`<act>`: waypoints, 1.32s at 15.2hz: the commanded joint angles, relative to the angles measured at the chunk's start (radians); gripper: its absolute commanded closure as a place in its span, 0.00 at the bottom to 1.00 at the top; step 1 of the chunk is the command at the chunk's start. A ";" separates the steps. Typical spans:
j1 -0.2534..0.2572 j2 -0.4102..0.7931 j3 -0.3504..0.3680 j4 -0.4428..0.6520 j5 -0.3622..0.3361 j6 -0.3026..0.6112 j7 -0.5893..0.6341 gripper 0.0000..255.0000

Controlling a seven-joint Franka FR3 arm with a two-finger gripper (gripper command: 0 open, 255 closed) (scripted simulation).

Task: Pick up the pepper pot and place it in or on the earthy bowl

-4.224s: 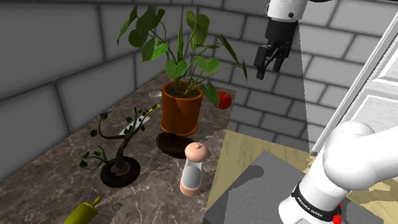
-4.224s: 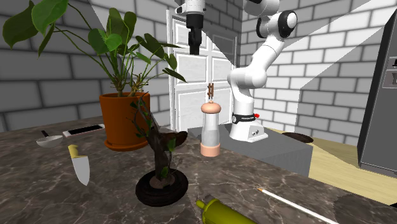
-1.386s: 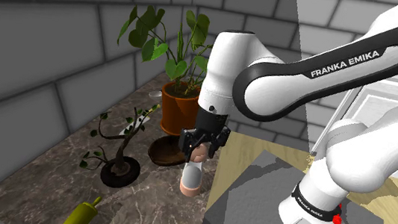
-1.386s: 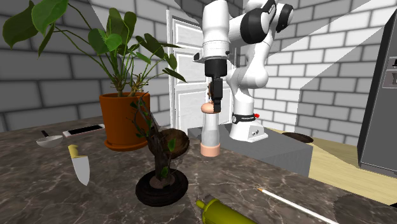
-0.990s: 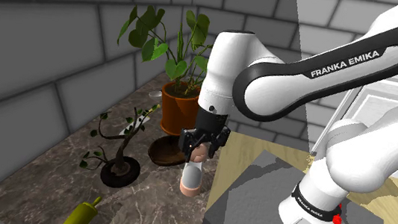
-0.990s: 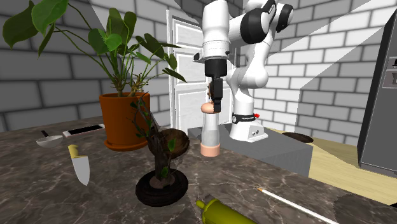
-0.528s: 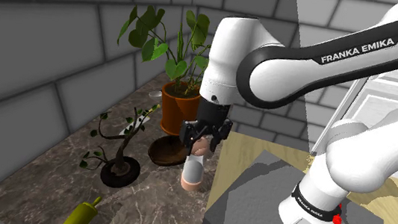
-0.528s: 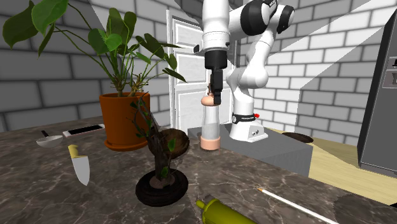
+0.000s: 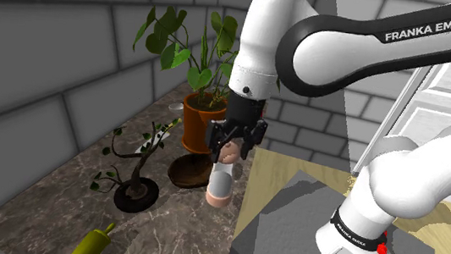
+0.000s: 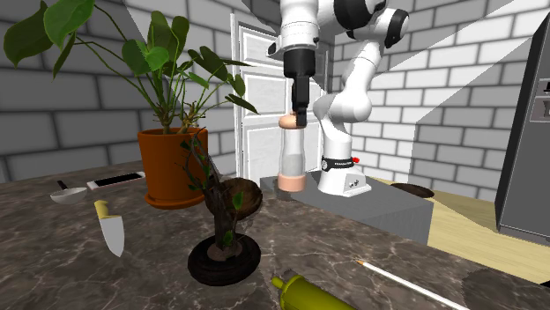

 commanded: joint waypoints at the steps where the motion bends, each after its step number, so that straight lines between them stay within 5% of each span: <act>1: -0.001 -0.010 -0.007 0.019 -0.005 -0.030 0.003 1.00; 20: -0.029 -0.004 -0.070 0.263 -0.064 -0.271 0.017 1.00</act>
